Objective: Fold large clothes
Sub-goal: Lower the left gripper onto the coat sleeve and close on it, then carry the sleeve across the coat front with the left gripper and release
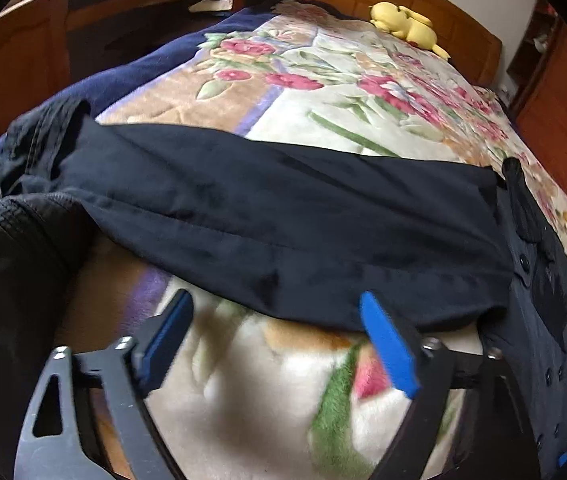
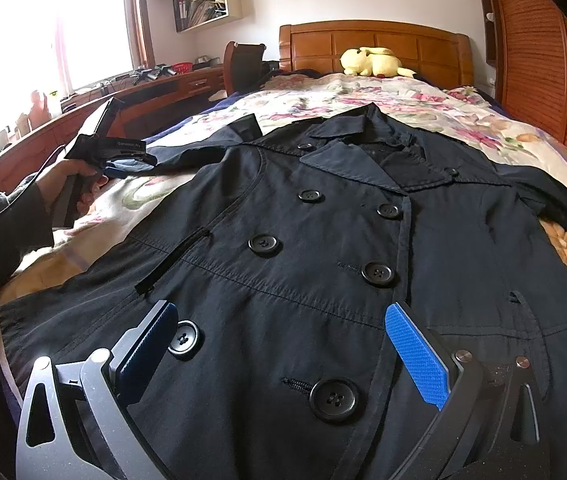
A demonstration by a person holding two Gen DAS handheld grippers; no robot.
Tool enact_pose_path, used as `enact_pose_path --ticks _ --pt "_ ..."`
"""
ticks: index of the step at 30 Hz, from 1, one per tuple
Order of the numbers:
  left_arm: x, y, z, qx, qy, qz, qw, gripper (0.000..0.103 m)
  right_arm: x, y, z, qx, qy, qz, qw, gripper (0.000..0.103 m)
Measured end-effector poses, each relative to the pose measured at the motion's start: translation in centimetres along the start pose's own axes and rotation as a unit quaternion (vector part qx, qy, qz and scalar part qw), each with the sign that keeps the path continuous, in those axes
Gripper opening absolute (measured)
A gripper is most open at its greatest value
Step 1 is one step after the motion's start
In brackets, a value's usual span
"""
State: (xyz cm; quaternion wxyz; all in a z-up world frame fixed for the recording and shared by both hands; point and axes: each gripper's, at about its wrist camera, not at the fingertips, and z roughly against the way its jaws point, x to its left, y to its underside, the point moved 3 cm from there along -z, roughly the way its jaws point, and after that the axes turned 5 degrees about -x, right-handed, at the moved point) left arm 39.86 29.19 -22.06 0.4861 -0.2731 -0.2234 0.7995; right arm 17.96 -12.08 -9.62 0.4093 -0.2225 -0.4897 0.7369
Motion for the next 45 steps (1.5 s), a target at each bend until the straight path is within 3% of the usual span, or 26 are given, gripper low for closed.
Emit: enact_pose_path --ticks 8,10,13,17,23,33,39,40,45 --pt "1.5 -0.8 -1.3 0.0 -0.009 0.018 0.9998 0.045 0.0 0.0 -0.2 0.001 0.0 -0.001 1.0 0.103" --pt "1.7 -1.1 -1.4 -0.003 -0.006 0.016 0.9999 0.019 0.0 0.0 -0.2 0.001 -0.001 -0.001 1.0 0.103" --pt "1.2 -1.6 -1.1 -0.005 -0.008 0.003 1.0 0.006 0.0 0.0 -0.2 0.001 -0.001 -0.001 1.0 0.103" --pt "-1.7 -1.9 1.0 -0.033 -0.01 -0.049 0.9982 0.003 0.0 0.0 -0.3 0.001 0.0 -0.001 1.0 0.103" --pt "-8.3 -2.2 6.4 -0.081 0.032 -0.117 0.9893 0.003 0.2 0.2 -0.4 -0.001 0.002 0.0 1.0 0.103" --pt "-18.0 0.5 12.6 -0.097 0.104 -0.198 0.97 0.003 0.2 0.1 -0.6 -0.001 0.004 0.002 1.0 0.103" --pt "-18.5 3.9 13.5 -0.089 0.06 -0.234 0.9663 0.004 0.2 0.2 -0.6 -0.002 0.005 0.002 1.0 0.103" --pt "-18.1 4.6 13.6 -0.087 0.059 -0.235 0.9664 0.008 0.3 0.2 -0.6 -0.002 0.005 0.003 1.0 0.103" --pt "-16.6 8.1 15.5 -0.078 0.085 -0.231 0.9661 0.023 0.3 0.3 -0.7 -0.002 0.009 0.006 1.0 0.103"
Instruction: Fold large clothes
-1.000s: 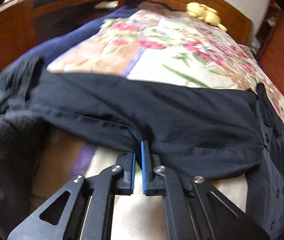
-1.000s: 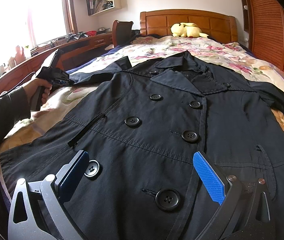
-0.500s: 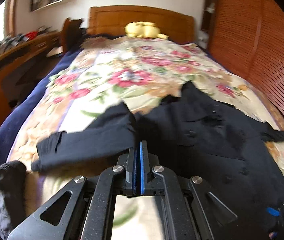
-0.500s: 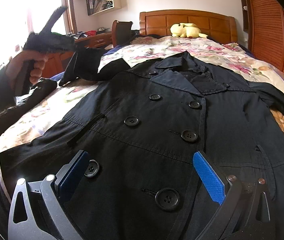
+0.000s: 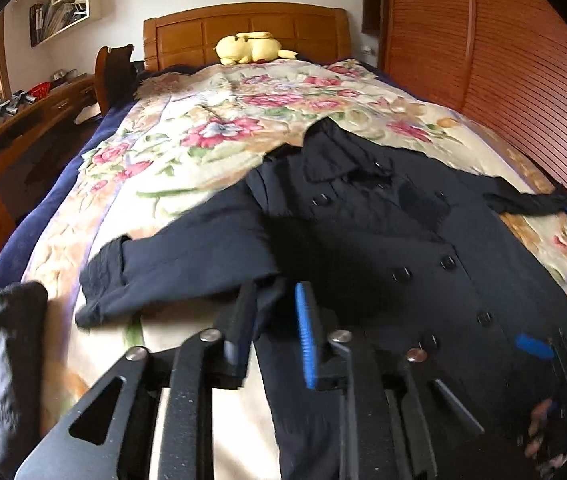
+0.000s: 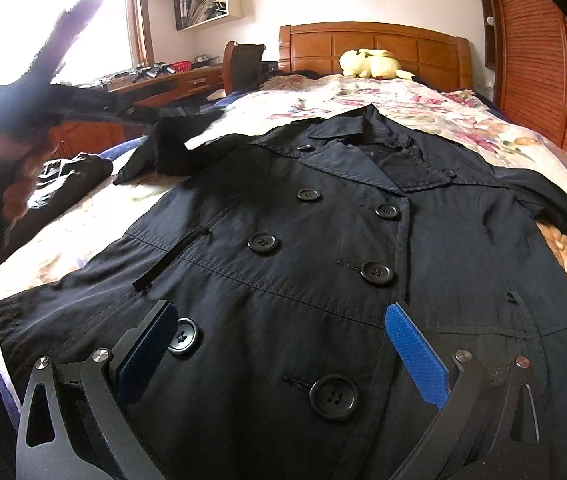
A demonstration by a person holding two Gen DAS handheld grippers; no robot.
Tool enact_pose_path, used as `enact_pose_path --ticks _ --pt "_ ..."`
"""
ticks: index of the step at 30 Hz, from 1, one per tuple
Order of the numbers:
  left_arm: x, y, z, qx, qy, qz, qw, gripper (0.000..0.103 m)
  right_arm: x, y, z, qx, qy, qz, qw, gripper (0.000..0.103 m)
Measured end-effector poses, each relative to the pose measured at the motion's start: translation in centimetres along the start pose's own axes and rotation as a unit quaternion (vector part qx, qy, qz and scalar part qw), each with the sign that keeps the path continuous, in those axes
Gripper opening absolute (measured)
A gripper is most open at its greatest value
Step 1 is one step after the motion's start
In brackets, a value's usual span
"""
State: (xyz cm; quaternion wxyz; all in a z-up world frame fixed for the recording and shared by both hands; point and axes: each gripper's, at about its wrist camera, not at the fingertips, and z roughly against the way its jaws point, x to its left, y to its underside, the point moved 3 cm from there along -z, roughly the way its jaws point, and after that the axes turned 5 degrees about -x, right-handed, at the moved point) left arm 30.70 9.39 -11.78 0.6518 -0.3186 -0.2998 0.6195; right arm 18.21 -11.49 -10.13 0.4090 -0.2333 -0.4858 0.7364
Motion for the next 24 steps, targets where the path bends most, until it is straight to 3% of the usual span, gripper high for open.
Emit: enact_pose_path --ticks 6,12,19,24 --pt "0.4 2.4 3.6 -0.008 0.012 0.002 0.9999 0.031 -0.3 0.0 0.0 0.001 0.006 -0.005 1.0 0.103" --pt "2.4 3.9 6.3 -0.027 0.009 0.005 0.9996 0.034 0.5 -1.0 -0.3 0.034 0.013 0.014 0.999 0.103" --pt "5.4 5.5 7.3 -0.038 -0.01 0.014 0.9991 0.034 3.2 -6.2 -0.5 0.028 0.005 0.071 0.997 0.103" --pt "7.0 6.3 7.6 -0.04 -0.012 0.026 0.9988 0.034 5.6 -9.4 -5.1 0.045 -0.008 0.116 0.992 0.103"
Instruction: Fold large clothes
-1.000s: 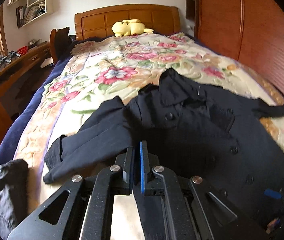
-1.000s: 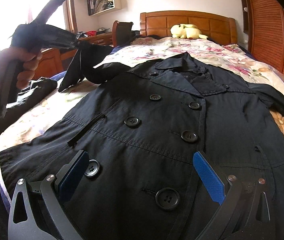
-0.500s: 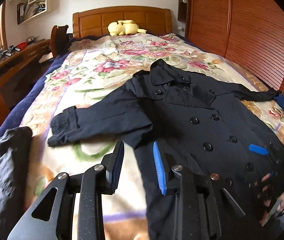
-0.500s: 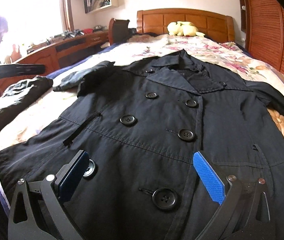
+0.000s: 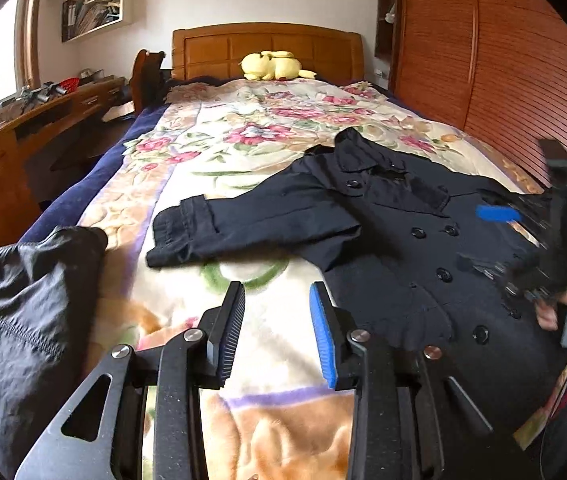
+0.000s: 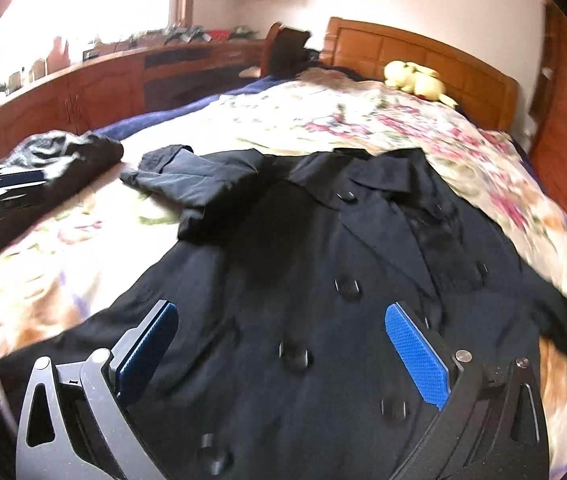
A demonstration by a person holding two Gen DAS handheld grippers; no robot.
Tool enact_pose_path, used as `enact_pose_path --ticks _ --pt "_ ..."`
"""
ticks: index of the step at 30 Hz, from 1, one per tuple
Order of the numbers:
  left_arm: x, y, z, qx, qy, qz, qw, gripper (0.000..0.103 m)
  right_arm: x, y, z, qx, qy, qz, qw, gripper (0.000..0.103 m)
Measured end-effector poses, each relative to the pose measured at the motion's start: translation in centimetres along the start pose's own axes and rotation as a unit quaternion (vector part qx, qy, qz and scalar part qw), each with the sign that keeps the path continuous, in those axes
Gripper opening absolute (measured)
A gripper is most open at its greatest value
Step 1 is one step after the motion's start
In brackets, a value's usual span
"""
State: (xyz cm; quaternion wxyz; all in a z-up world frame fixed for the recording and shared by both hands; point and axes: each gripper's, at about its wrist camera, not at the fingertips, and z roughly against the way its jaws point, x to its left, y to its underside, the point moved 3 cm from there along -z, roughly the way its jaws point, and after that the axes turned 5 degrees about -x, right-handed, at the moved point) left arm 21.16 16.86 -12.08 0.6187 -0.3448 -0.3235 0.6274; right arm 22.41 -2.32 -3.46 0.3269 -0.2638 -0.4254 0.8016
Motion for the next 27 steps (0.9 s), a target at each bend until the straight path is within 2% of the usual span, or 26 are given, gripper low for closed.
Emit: enact_pose_path --ticks 5,9,11,13,14,15,16,18,19,23,27 --pt "1.6 1.1 0.3 0.007 -0.008 0.011 0.9999 0.034 0.7 -3.0 -5.7 0.018 -0.038 -0.023 0.999 0.103" --pt "2.4 1.4 0.9 0.0 -0.014 0.018 0.9997 0.034 1.5 -4.8 -9.1 0.031 -0.077 -0.062 0.995 0.094" --pt "2.6 1.3 1.0 -0.003 -0.016 0.021 0.9996 0.034 1.8 -5.3 -10.3 0.04 -0.099 -0.071 0.992 0.082" --pt "2.6 1.1 1.0 -0.005 -0.017 0.022 0.9996 0.034 2.4 -5.6 -11.3 0.059 -0.11 -0.066 0.99 0.064" --pt "2.6 1.0 1.0 -0.005 -0.016 0.022 0.9996 0.034 2.4 -5.6 -11.8 0.067 -0.109 -0.064 0.99 0.06" --pt "2.5 0.8 0.9 -0.007 -0.015 0.023 0.9996 0.034 2.5 -5.5 -12.3 0.078 -0.111 -0.063 0.989 0.052" --pt "2.3 0.7 1.0 -0.009 -0.013 0.021 0.9996 0.034 2.4 -5.7 -13.0 0.087 -0.111 -0.062 0.988 0.037" --pt "2.1 0.5 1.0 -0.012 -0.012 0.02 0.9997 0.034 2.5 -5.9 -13.4 0.089 -0.1 -0.045 0.99 0.019" --pt "2.0 0.4 0.9 -0.013 -0.01 0.02 0.9997 0.034 2.5 -5.9 -13.2 0.083 -0.092 -0.032 0.992 0.015" --pt "1.5 0.1 0.4 -0.01 -0.004 0.02 0.9997 0.034 2.1 -7.2 -11.9 0.052 -0.078 -0.031 0.995 0.01" --pt "0.3 -0.4 0.3 -0.014 0.009 0.014 0.9998 0.034 -0.8 -7.8 -9.1 0.006 -0.044 -0.046 0.998 0.01"
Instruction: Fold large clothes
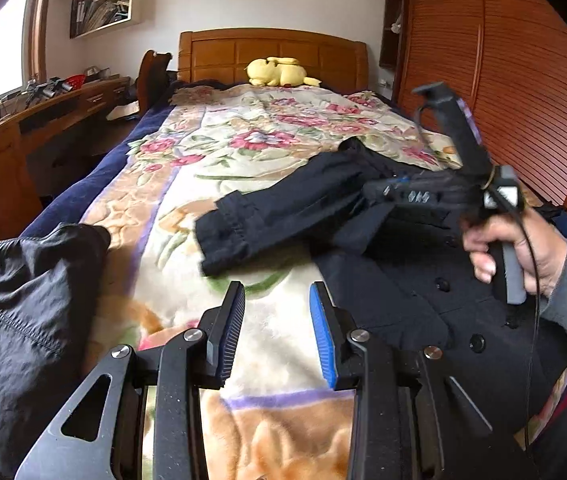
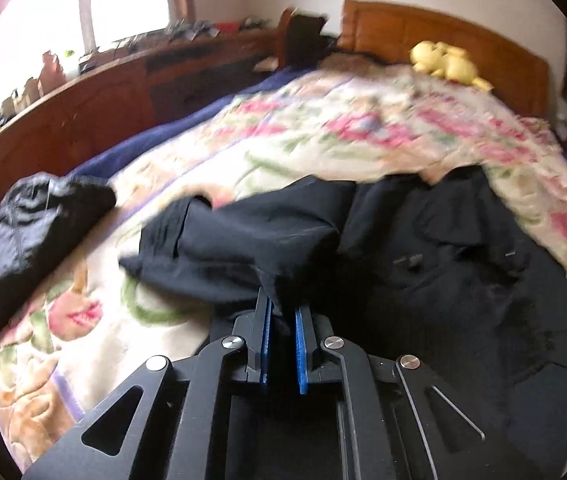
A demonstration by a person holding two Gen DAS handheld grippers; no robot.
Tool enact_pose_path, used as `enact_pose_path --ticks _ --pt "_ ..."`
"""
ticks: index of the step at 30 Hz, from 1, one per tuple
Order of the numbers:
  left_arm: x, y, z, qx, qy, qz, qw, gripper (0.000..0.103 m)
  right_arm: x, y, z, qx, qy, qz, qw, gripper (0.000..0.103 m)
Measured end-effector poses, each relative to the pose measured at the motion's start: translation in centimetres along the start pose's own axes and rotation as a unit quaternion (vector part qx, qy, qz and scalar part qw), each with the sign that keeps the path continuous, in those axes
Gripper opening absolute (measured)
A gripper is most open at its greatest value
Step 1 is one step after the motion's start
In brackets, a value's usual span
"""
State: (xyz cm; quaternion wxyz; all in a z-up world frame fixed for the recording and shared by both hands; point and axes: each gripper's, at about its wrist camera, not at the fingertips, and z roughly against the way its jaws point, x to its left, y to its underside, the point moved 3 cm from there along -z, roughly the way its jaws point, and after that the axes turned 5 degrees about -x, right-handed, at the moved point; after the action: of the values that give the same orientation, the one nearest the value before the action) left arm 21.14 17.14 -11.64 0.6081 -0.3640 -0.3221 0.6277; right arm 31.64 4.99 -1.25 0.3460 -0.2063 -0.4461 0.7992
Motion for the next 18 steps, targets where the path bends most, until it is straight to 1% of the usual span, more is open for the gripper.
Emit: enact_pose_path --ticks 3,5,8,10,11,12,13,14,16,18 --pt "-1.0 -0.1 -0.4 0.0 0.005 -0.007 1.0 0.034 -2.9 0.0 2.6 -0.029 0.037 -0.008 0.999 0.01" --pt "-1.7 -0.1 -0.9 0.006 0.007 -0.01 0.9999 0.034 -5.0 0.5 3.8 -0.035 0.068 -0.006 0.997 0.01" --pt "-2.8 -0.2 -1.4 0.01 0.009 -0.015 0.9998 0.034 -8.0 2.1 4.1 -0.014 0.108 -0.006 0.994 0.01" --pt "-3.5 -0.3 -1.8 0.011 0.013 -0.017 0.9997 0.034 -9.6 3.4 3.7 0.007 0.112 -0.016 0.994 0.011" --pt "-3.7 -0.3 -1.9 0.011 0.014 -0.017 0.9997 0.034 -10.2 4.1 3.3 0.021 0.115 -0.017 0.993 0.014" --pt "-4.0 -0.4 -2.1 0.012 0.016 -0.017 0.9996 0.034 -10.7 4.6 3.2 0.03 0.121 -0.016 0.992 0.02" --pt "-4.2 -0.4 -2.3 0.013 0.018 -0.017 0.9996 0.034 -10.9 5.0 3.2 0.031 0.131 -0.011 0.991 0.028" --pt "-4.5 -0.4 -2.4 0.013 0.021 -0.017 0.9996 0.034 -10.9 5.0 3.3 0.025 0.14 -0.005 0.99 0.033" --pt "-4.8 -0.5 -2.6 0.011 0.029 -0.018 0.9993 0.034 -10.6 4.7 3.9 0.002 0.15 0.003 0.989 0.059" --pt "-5.2 -0.6 -2.6 0.011 0.032 -0.02 0.9992 0.034 -9.9 4.5 4.0 -0.01 0.138 0.003 0.99 0.067"
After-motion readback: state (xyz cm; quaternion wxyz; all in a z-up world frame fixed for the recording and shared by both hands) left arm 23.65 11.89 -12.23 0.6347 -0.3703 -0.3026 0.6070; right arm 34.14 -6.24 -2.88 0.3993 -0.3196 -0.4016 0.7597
